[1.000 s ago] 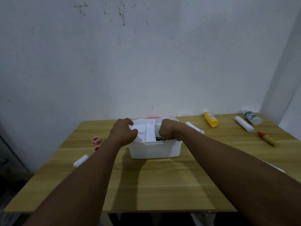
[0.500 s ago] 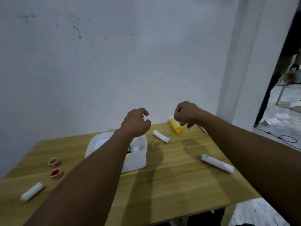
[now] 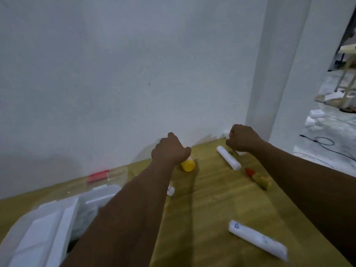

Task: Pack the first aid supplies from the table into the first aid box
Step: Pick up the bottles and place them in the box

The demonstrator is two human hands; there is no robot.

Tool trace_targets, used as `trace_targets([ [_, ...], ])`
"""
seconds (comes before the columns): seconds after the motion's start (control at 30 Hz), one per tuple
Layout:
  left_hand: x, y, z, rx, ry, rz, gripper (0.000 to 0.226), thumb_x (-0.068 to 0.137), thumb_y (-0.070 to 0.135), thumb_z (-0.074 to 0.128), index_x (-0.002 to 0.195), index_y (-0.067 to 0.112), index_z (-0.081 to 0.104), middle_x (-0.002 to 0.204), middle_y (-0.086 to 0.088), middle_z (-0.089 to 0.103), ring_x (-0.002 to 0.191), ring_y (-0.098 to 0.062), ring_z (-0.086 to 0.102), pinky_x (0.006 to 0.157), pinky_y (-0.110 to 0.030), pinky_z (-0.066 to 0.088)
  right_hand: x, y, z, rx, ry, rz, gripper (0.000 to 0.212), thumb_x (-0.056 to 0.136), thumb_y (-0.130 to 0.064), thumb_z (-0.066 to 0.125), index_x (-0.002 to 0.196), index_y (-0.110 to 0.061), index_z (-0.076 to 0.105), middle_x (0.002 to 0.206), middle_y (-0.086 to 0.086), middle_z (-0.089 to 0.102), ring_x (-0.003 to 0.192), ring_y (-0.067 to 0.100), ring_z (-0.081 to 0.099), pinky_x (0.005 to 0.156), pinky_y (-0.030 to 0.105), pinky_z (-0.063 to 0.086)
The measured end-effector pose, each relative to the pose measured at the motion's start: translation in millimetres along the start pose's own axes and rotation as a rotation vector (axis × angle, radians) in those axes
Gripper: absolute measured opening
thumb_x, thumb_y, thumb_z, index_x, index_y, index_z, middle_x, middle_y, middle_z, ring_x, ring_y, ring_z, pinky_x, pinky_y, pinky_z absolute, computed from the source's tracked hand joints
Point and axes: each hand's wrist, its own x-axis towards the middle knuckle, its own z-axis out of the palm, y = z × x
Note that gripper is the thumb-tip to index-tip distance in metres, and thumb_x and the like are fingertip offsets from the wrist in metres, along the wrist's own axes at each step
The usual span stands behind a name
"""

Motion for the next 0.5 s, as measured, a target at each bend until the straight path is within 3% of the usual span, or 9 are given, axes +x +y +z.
trace_targets([
  [0.07,19,2,11,-0.011,-0.018,-0.065,0.065,0.075,0.053,0.069,0.122,0.013,0.049,0.121,-0.01,0.056,0.109,-0.032,0.059,0.083,-0.038,0.049,21,8,13,-0.003,-0.034,0.048,0.041,0.081,-0.025,0.066,0.114,-0.008,0.049,0.105,0.011,0.059,0.091,0.028,0.058,0.071,0.034,0.047],
  [0.13,33,1,20,-0.037,-0.044,-0.099,0.046,0.072,0.049,0.074,0.096,0.017,0.053,0.107,-0.007,0.06,0.093,-0.028,0.062,0.075,-0.035,0.051,35,12,23,0.016,-0.047,0.106,0.048,0.081,-0.02,0.066,0.12,-0.009,0.041,0.1,0.009,0.052,0.09,0.029,0.056,0.074,0.037,0.05],
  [0.2,41,0,27,-0.104,-0.081,-0.117,0.038,0.071,0.042,0.076,0.078,0.019,0.047,0.09,-0.005,0.059,0.082,-0.028,0.066,0.069,-0.034,0.056,41,15,30,0.019,-0.031,0.145,0.048,0.081,-0.015,0.064,0.12,-0.007,0.038,0.098,0.011,0.05,0.088,0.029,0.054,0.074,0.039,0.05],
  [0.33,35,0,26,-0.194,-0.111,-0.13,0.038,0.072,0.037,0.077,0.076,0.016,0.045,0.082,-0.007,0.059,0.074,-0.03,0.067,0.064,-0.036,0.06,35,18,25,0.094,0.013,0.133,0.045,0.081,-0.015,0.066,0.118,-0.006,0.043,0.104,0.013,0.052,0.091,0.03,0.055,0.071,0.035,0.045],
  [0.5,4,-8,12,-0.226,-0.148,-0.137,0.044,0.068,0.042,0.082,0.077,0.011,0.052,0.077,-0.007,0.061,0.063,-0.021,0.059,0.048,-0.025,0.042,-4,7,-5,0.13,0.194,-0.041,0.032,0.077,-0.018,0.07,0.104,-0.006,0.055,0.103,0.012,0.059,0.082,0.025,0.051,0.067,0.031,0.039],
])
